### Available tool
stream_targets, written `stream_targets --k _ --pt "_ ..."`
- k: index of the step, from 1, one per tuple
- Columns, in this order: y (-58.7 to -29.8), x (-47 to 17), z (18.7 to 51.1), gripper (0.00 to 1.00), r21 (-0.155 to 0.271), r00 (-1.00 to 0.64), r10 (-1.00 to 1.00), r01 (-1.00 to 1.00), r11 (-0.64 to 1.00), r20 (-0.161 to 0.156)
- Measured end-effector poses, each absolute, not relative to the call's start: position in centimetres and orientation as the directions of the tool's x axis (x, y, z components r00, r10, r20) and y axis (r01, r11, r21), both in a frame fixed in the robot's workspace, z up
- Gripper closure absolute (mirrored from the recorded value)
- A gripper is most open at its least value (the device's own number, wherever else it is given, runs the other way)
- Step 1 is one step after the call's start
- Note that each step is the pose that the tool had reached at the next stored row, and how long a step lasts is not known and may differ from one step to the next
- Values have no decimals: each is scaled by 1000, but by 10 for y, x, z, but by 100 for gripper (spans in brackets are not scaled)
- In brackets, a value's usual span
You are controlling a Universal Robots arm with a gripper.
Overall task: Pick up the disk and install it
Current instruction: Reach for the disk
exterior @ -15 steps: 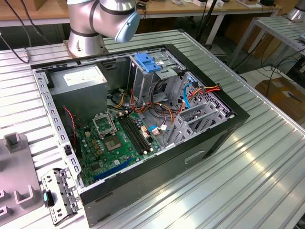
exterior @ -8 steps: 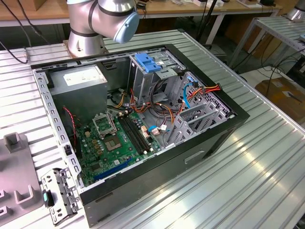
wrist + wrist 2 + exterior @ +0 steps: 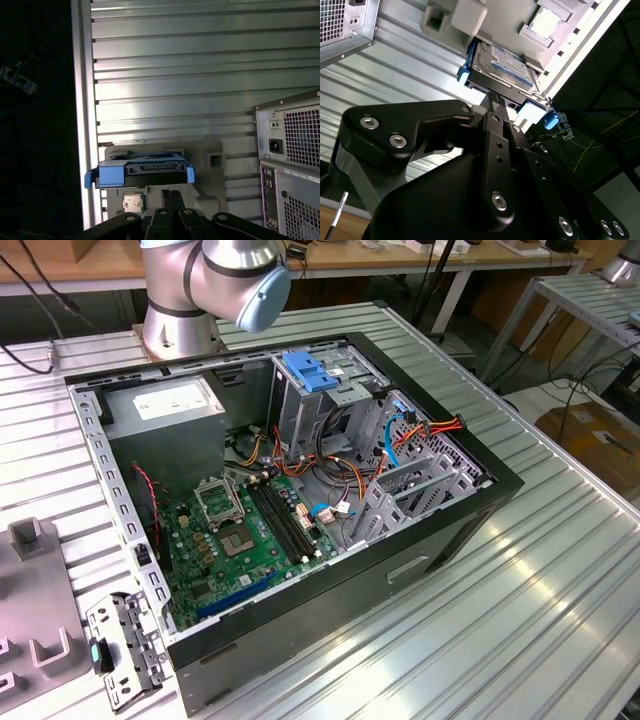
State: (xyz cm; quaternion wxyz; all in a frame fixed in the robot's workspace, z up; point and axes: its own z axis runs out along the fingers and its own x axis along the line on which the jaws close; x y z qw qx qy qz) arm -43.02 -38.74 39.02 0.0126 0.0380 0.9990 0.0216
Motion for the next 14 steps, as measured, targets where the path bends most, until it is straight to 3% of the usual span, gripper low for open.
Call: stream_targets --k 14 --pt "-385 -476 387 89 44 -997 78 77 996 -19"
